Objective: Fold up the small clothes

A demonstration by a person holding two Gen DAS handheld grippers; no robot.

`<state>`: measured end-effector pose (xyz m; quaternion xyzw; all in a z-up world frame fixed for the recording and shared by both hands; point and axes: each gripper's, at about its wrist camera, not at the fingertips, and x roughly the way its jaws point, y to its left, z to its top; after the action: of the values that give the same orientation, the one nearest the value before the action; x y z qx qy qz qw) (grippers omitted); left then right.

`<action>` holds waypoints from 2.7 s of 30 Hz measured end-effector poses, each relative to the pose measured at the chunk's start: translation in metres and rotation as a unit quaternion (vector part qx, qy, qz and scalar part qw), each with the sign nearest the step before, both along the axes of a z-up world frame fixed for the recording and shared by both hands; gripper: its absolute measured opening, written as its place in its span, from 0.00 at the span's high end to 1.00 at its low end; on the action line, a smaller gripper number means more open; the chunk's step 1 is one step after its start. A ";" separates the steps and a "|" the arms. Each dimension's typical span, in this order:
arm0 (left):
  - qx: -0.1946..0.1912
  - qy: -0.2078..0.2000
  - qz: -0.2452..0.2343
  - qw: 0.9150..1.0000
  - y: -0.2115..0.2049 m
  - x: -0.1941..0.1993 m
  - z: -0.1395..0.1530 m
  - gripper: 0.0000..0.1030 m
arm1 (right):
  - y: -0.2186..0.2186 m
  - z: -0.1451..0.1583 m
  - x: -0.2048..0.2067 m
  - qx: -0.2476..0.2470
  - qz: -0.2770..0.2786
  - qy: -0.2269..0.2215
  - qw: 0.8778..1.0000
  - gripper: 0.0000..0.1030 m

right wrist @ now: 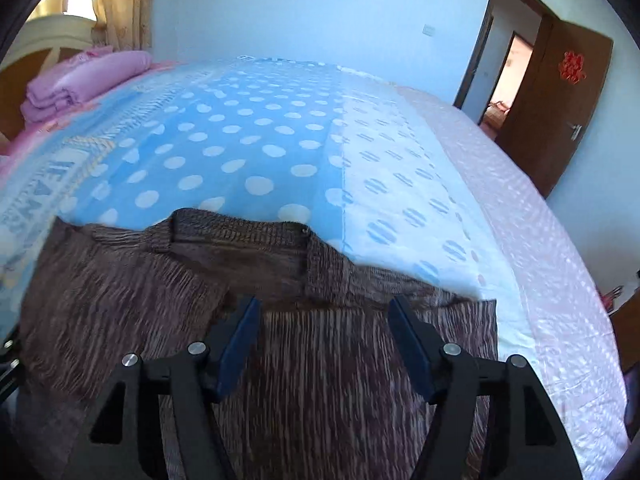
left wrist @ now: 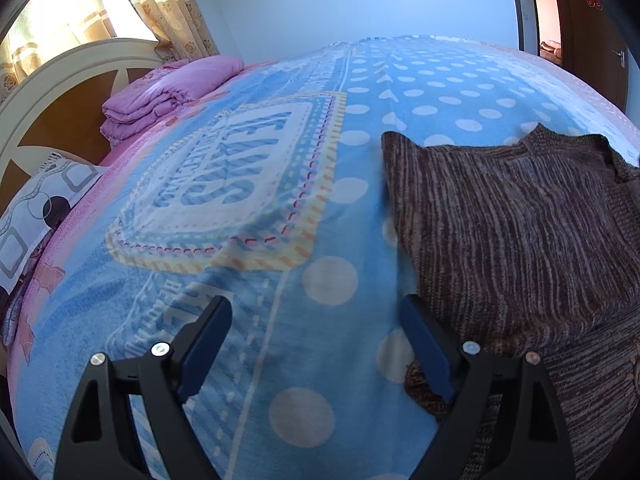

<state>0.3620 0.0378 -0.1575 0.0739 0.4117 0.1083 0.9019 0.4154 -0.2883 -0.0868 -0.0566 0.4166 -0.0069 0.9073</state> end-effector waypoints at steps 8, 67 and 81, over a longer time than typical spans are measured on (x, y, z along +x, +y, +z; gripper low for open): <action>-0.006 0.000 0.004 1.000 0.002 0.000 0.000 0.10 | 0.038 -0.041 -0.031 0.080 0.094 0.074 0.990 0.51; -0.091 0.016 -0.024 0.995 0.014 -0.010 -0.002 0.05 | 0.033 -0.014 -0.055 0.100 0.095 0.030 0.990 0.74; -0.081 0.024 -0.025 0.996 0.013 -0.013 -0.003 0.01 | 0.041 -0.037 0.013 0.032 0.049 0.013 0.998 0.98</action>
<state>0.3494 0.0511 -0.1608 0.0137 0.4389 0.0508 0.8970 0.4281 -0.2476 -0.1241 -0.0477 0.4247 0.0514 0.9026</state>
